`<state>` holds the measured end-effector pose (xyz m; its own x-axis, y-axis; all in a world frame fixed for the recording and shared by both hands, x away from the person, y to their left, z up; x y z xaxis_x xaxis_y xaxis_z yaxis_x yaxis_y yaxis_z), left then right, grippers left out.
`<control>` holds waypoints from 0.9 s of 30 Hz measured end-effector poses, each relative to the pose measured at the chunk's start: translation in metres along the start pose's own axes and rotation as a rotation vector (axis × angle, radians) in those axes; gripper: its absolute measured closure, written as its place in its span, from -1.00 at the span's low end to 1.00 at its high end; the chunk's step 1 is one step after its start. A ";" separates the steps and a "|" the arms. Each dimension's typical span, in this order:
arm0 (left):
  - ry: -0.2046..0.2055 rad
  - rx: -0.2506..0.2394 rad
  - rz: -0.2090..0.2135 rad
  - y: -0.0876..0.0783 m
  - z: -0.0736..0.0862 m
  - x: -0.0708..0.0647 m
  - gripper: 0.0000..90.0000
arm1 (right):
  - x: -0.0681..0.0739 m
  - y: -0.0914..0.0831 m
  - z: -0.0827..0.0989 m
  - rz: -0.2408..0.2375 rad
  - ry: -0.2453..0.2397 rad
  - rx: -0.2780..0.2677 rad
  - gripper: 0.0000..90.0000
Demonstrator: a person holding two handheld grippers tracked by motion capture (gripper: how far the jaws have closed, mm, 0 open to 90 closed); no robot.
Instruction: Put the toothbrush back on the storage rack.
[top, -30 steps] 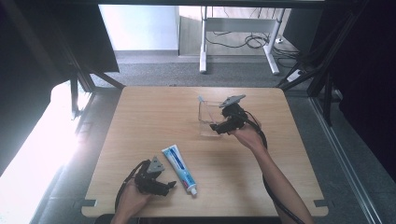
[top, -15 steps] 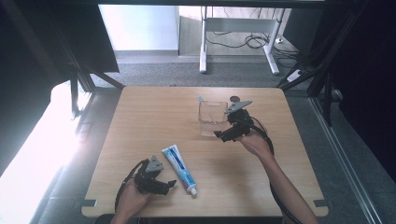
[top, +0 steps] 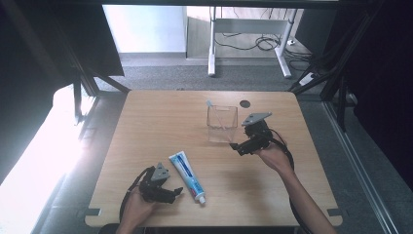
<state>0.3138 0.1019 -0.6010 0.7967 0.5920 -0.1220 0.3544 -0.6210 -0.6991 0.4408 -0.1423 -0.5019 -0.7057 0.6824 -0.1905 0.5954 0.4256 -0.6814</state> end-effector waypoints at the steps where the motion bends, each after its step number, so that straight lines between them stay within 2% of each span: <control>1: -0.006 -0.008 -0.002 -0.001 -0.001 0.000 -0.70 | 0.000 -0.002 0.001 0.000 0.000 -0.003 -0.93; 7: -0.020 -0.017 -0.023 -0.004 -0.001 0.004 -0.71 | 0.002 -0.012 0.013 -0.001 0.003 0.000 -0.94; 15: -0.048 -0.028 -0.014 -0.005 -0.002 0.004 -0.71 | 0.006 -0.028 0.030 0.011 -0.005 -0.003 -0.94; 20: -0.056 -0.027 -0.013 -0.005 -0.001 0.005 -0.71 | 0.011 -0.036 0.044 0.011 0.015 -0.008 -0.94; 27: -0.047 -0.021 -0.008 -0.004 -0.001 0.004 -0.71 | 0.015 -0.043 0.063 0.021 0.045 -0.017 -0.94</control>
<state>0.3161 0.1065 -0.5981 0.7700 0.6202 -0.1499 0.3715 -0.6268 -0.6850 0.3806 -0.1879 -0.5200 -0.6749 0.7175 -0.1724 0.6167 0.4202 -0.6656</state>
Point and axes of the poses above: each handheld gripper's, and its own axes: y roughly forward along the jaws, z roughly out of its underside, x roughly to its left, the point moved 10 cm from there along y, roughly forward along the jaws, and after that the axes turned 8 degrees about z, right-handed, at the moved point
